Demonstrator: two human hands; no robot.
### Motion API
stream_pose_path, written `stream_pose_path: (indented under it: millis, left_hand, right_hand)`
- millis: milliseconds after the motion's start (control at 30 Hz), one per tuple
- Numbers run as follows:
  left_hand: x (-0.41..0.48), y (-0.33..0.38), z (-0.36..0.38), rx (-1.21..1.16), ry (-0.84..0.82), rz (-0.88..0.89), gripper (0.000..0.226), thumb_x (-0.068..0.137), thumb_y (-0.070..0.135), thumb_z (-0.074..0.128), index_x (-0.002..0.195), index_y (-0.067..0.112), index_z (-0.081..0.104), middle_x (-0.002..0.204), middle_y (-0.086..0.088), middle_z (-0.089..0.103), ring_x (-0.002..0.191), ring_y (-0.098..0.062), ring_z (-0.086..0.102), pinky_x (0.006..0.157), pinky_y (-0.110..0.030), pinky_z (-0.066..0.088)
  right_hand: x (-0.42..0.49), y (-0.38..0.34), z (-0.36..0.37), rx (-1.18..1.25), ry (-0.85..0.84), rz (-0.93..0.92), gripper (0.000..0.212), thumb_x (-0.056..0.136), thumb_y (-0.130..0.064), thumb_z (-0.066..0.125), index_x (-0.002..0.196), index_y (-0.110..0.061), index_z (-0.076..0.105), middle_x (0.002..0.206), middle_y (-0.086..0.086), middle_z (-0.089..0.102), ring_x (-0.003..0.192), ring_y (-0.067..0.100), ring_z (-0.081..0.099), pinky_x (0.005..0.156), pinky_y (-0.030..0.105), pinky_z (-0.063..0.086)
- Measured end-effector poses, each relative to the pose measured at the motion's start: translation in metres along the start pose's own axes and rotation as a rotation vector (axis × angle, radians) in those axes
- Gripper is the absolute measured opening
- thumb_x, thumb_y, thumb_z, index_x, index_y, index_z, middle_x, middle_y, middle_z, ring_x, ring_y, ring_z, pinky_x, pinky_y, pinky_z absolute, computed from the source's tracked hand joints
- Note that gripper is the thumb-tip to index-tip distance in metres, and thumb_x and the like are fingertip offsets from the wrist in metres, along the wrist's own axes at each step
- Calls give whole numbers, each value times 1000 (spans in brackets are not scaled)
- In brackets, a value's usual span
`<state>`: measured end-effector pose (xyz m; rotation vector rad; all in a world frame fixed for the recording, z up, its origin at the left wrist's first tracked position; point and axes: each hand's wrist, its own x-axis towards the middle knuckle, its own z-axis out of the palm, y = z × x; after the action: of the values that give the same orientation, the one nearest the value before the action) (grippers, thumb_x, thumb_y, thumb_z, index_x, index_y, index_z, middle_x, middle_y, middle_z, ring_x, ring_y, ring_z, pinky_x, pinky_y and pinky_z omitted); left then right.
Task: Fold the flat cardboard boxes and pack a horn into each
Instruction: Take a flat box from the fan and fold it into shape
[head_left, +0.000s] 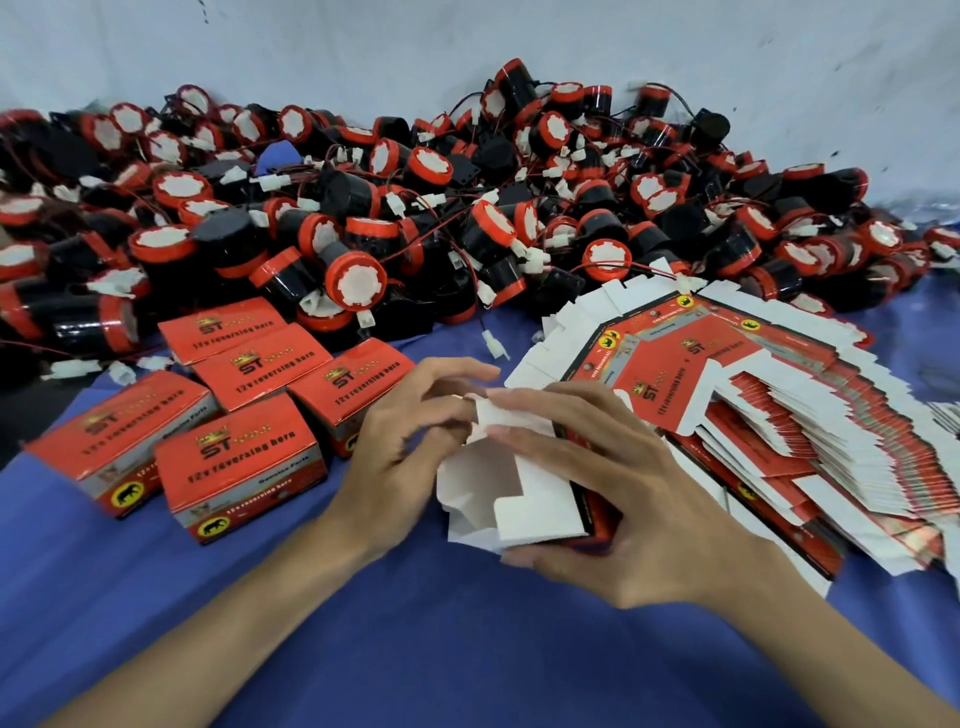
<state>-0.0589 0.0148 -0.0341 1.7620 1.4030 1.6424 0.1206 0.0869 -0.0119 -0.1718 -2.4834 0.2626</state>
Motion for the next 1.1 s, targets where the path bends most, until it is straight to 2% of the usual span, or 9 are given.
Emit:
stream_pose_path:
  millis: [133, 233, 300, 400, 633, 733, 800, 933, 1100]
  left_hand:
    - [-3, 1, 1, -78, -142, -53, 51, 82, 44, 62, 115, 6, 58, 119, -3, 56, 114, -20, 55, 89, -28, 46]
    - [-5, -2, 4, -80, -222, -105, 61, 75, 42, 67, 123, 9, 47, 119, 0, 52, 114, -23, 52, 90, -30, 45]
    - [-5, -3, 3, -73, -236, -130, 66, 72, 41, 66, 126, 11, 44, 121, 0, 50, 118, -22, 49, 95, -35, 44]
    - [-6, -4, 2, -33, -249, -110, 68, 70, 41, 64, 128, 12, 43, 123, 4, 47, 119, -14, 46, 98, -31, 40]
    - [-7, -2, 3, -98, -252, -83, 68, 71, 39, 63, 128, 10, 41, 117, 18, 46, 108, -8, 52, 90, -21, 41]
    - [-9, 2, 4, -190, -250, -151, 76, 75, 67, 56, 130, 16, 41, 123, 11, 47, 118, -19, 49, 96, -39, 42]
    - [-10, 4, 7, -241, -254, -175, 85, 75, 80, 47, 131, 16, 40, 124, 6, 48, 115, -24, 53, 94, -41, 47]
    - [-10, 7, 14, -265, -158, -186, 45, 84, 52, 55, 105, 13, 45, 107, 15, 53, 89, -5, 57, 71, -18, 47]
    - [-8, 6, 15, -229, -71, -162, 26, 81, 36, 57, 82, 17, 39, 97, 5, 51, 81, -11, 51, 68, -20, 44]
  right_hand:
    - [2, 5, 0, 20, 97, 2, 49, 77, -33, 74, 113, -1, 65, 127, 11, 58, 112, 34, 56, 95, 45, 44]
    - [1, 11, -3, 40, 102, 22, 51, 76, -38, 74, 110, -1, 67, 123, 11, 60, 110, 35, 56, 94, 43, 45]
    - [0, 11, -3, 33, 95, 30, 50, 75, -41, 73, 106, -2, 69, 120, 9, 62, 107, 35, 56, 95, 40, 44]
    - [1, 12, -3, 5, 64, 48, 49, 74, -45, 74, 99, -3, 71, 113, 7, 64, 102, 32, 57, 93, 36, 43]
    - [0, 14, -6, 11, 52, 94, 51, 74, -52, 66, 73, -1, 68, 89, 7, 65, 89, 31, 54, 80, 36, 45]
    - [0, 14, -5, 24, 75, 102, 50, 75, -50, 66, 71, 0, 69, 85, 6, 66, 87, 32, 56, 82, 37, 45]
    - [0, 13, -4, 32, 100, 111, 48, 76, -47, 66, 70, 1, 69, 84, 6, 67, 85, 31, 56, 83, 36, 45]
    - [-1, 10, 2, 82, 148, 144, 42, 80, -40, 61, 76, 1, 69, 93, 5, 67, 91, 32, 55, 86, 36, 44]
    - [-2, 5, 14, 147, 162, 126, 34, 84, -32, 56, 81, 0, 69, 112, 5, 64, 101, 33, 53, 89, 37, 43]
